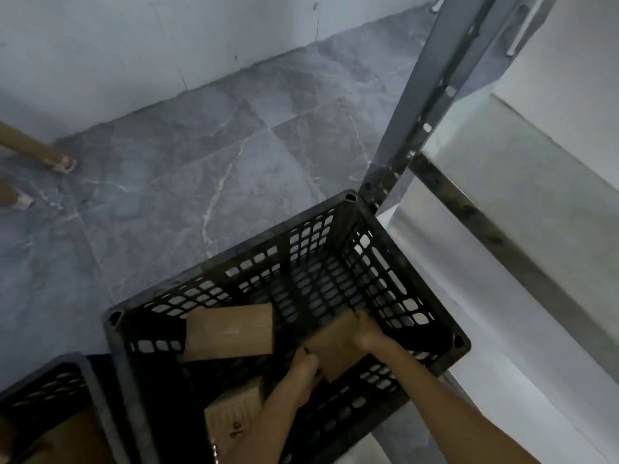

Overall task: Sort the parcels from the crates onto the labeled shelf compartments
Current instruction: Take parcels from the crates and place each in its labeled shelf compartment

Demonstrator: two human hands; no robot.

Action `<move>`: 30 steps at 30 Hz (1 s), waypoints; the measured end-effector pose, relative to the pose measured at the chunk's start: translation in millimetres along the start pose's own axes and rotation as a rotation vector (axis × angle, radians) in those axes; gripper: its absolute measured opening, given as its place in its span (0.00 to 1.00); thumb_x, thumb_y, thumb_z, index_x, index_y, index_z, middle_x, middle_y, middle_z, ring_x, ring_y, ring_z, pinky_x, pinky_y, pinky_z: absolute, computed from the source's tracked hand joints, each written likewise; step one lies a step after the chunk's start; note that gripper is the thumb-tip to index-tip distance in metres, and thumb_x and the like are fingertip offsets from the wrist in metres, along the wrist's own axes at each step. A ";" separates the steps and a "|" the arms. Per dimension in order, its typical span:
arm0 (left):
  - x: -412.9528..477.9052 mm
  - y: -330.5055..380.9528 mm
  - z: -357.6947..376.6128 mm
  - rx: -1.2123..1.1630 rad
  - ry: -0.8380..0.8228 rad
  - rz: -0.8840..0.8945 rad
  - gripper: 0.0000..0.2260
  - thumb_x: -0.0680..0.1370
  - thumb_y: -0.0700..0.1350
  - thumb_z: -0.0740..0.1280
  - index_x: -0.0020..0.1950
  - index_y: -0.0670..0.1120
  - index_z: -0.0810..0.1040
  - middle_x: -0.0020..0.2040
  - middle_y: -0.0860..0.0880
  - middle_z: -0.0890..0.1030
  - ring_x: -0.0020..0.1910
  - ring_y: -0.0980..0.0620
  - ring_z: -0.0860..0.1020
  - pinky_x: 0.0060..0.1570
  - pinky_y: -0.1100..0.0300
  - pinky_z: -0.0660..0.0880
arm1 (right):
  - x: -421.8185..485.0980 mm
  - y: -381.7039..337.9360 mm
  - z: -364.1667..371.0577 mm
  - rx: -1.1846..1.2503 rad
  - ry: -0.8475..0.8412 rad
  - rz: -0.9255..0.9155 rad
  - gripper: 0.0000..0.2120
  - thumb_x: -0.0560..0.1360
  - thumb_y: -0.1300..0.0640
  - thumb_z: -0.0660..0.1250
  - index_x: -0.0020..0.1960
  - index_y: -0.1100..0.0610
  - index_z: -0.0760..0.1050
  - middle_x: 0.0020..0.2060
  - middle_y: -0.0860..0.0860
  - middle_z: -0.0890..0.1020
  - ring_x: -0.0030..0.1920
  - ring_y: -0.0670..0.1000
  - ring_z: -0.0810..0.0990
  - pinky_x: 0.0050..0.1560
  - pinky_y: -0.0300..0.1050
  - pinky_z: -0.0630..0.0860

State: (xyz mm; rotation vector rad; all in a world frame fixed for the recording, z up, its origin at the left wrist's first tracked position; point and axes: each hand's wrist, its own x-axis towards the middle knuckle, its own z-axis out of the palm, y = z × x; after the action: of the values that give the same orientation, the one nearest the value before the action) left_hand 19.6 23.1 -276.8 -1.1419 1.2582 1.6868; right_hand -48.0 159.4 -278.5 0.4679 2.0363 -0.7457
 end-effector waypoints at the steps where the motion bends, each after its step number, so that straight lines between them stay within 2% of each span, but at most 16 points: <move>1: -7.5 2.6 -2.8 0.008 0.004 0.025 0.22 0.80 0.35 0.55 0.74 0.46 0.59 0.64 0.45 0.74 0.48 0.51 0.76 0.49 0.58 0.76 | -7.7 -5.2 -4.2 0.017 0.004 -0.015 0.24 0.80 0.59 0.55 0.74 0.58 0.55 0.69 0.58 0.67 0.67 0.56 0.68 0.70 0.48 0.65; 2: -18.8 7.4 -5.8 0.006 0.014 0.045 0.23 0.80 0.33 0.55 0.74 0.46 0.58 0.64 0.44 0.74 0.49 0.50 0.76 0.47 0.58 0.76 | -18.6 -11.5 -10.5 0.033 0.011 -0.028 0.23 0.79 0.61 0.55 0.73 0.58 0.56 0.66 0.58 0.69 0.63 0.56 0.71 0.66 0.48 0.69; 4: -49.9 24.2 -11.2 -0.029 0.048 0.083 0.23 0.78 0.31 0.56 0.72 0.44 0.59 0.60 0.43 0.76 0.49 0.49 0.76 0.39 0.61 0.77 | -48.8 -26.9 -26.6 0.075 0.033 -0.047 0.19 0.78 0.64 0.53 0.69 0.57 0.60 0.58 0.56 0.73 0.52 0.51 0.74 0.48 0.42 0.74; 5: -69.7 34.1 -13.1 -0.047 0.071 0.104 0.21 0.77 0.30 0.56 0.69 0.43 0.63 0.56 0.43 0.77 0.48 0.49 0.77 0.35 0.62 0.77 | -68.3 -35.7 -35.1 0.098 0.042 -0.062 0.17 0.78 0.64 0.53 0.66 0.56 0.61 0.53 0.55 0.74 0.45 0.49 0.73 0.39 0.39 0.71; 6: -92.9 45.4 -14.7 -0.069 0.086 0.120 0.18 0.77 0.30 0.56 0.66 0.42 0.66 0.52 0.44 0.78 0.46 0.49 0.77 0.32 0.62 0.77 | -90.4 -44.8 -44.1 0.135 0.044 -0.068 0.14 0.78 0.64 0.53 0.63 0.56 0.62 0.48 0.54 0.73 0.41 0.47 0.72 0.35 0.38 0.68; 8: -144.6 70.4 -19.0 -0.160 0.101 0.128 0.14 0.78 0.32 0.55 0.63 0.40 0.70 0.51 0.44 0.79 0.47 0.47 0.78 0.33 0.59 0.76 | -140.3 -68.0 -67.2 0.245 0.061 -0.071 0.12 0.77 0.63 0.54 0.59 0.55 0.63 0.45 0.53 0.72 0.42 0.49 0.71 0.37 0.40 0.69; 12: -252.4 119.0 -21.1 -0.261 0.144 0.157 0.10 0.79 0.38 0.60 0.59 0.41 0.74 0.53 0.40 0.79 0.50 0.43 0.78 0.41 0.54 0.76 | -242.4 -118.8 -110.3 0.469 0.067 -0.096 0.10 0.75 0.62 0.57 0.55 0.53 0.67 0.51 0.56 0.74 0.50 0.56 0.74 0.47 0.51 0.74; 14: -317.1 144.9 -19.0 -0.255 0.173 0.214 0.11 0.80 0.40 0.61 0.62 0.41 0.72 0.57 0.40 0.77 0.56 0.41 0.77 0.51 0.48 0.77 | -301.9 -149.8 -131.1 0.490 0.079 -0.152 0.09 0.75 0.60 0.59 0.54 0.52 0.67 0.52 0.55 0.75 0.53 0.56 0.74 0.53 0.55 0.76; 15: -349.1 158.3 -18.0 -0.220 0.185 0.256 0.12 0.81 0.42 0.60 0.63 0.42 0.70 0.58 0.41 0.77 0.57 0.41 0.76 0.51 0.49 0.77 | -331.6 -165.7 -142.2 0.498 0.096 -0.188 0.08 0.75 0.60 0.59 0.53 0.52 0.67 0.51 0.54 0.75 0.52 0.55 0.75 0.54 0.56 0.76; 17: -414.1 186.6 -14.6 -0.120 0.199 0.376 0.10 0.82 0.45 0.57 0.63 0.45 0.68 0.54 0.46 0.76 0.54 0.46 0.76 0.45 0.55 0.76 | -392.7 -194.7 -166.9 0.522 0.126 -0.246 0.06 0.75 0.59 0.60 0.49 0.49 0.67 0.48 0.53 0.74 0.46 0.51 0.74 0.49 0.51 0.75; 19: -474.0 212.7 -10.8 -0.028 0.230 0.473 0.08 0.82 0.45 0.57 0.60 0.46 0.67 0.50 0.50 0.74 0.47 0.51 0.75 0.42 0.58 0.74 | -453.3 -216.1 -191.7 0.569 0.124 -0.275 0.06 0.75 0.56 0.60 0.47 0.46 0.66 0.48 0.53 0.75 0.47 0.51 0.75 0.47 0.48 0.74; 21: -536.5 239.0 -6.0 0.072 0.252 0.560 0.11 0.82 0.47 0.58 0.62 0.44 0.68 0.51 0.50 0.74 0.50 0.50 0.76 0.47 0.54 0.76 | -512.5 -232.6 -217.7 0.638 0.116 -0.294 0.05 0.75 0.53 0.61 0.47 0.46 0.65 0.52 0.54 0.75 0.53 0.55 0.76 0.49 0.50 0.74; 23: -597.2 260.3 -0.6 0.175 0.267 0.648 0.16 0.81 0.50 0.59 0.65 0.44 0.70 0.55 0.48 0.74 0.56 0.47 0.76 0.54 0.51 0.75 | -567.4 -243.3 -242.3 0.685 0.133 -0.334 0.04 0.76 0.53 0.61 0.47 0.46 0.65 0.52 0.54 0.75 0.51 0.54 0.76 0.45 0.48 0.74; 26: -675.5 280.9 7.6 0.270 0.314 0.846 0.17 0.79 0.55 0.62 0.59 0.43 0.75 0.57 0.45 0.78 0.56 0.46 0.77 0.57 0.50 0.74 | -642.6 -246.9 -265.9 0.686 0.146 -0.414 0.06 0.78 0.51 0.62 0.51 0.49 0.65 0.53 0.53 0.75 0.51 0.53 0.77 0.47 0.51 0.78; 28: -715.8 291.7 14.8 0.278 0.293 0.913 0.13 0.79 0.54 0.63 0.55 0.46 0.75 0.55 0.45 0.77 0.53 0.48 0.77 0.52 0.53 0.75 | -684.2 -242.9 -274.1 0.730 0.148 -0.448 0.10 0.79 0.48 0.61 0.55 0.52 0.65 0.53 0.53 0.75 0.49 0.53 0.78 0.49 0.52 0.78; 30: -748.8 299.5 25.4 0.277 0.221 0.900 0.09 0.79 0.50 0.63 0.55 0.46 0.72 0.54 0.45 0.76 0.47 0.50 0.75 0.39 0.57 0.72 | -722.7 -238.0 -281.8 0.781 0.179 -0.473 0.14 0.80 0.44 0.57 0.56 0.53 0.66 0.51 0.54 0.76 0.48 0.53 0.78 0.47 0.50 0.78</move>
State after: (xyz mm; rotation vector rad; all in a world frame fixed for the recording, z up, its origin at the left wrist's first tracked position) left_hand -5.7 -61.9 525.2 -0.6171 2.2930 1.9112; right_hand 24.5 137.7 529.4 0.4929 1.9778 -1.8675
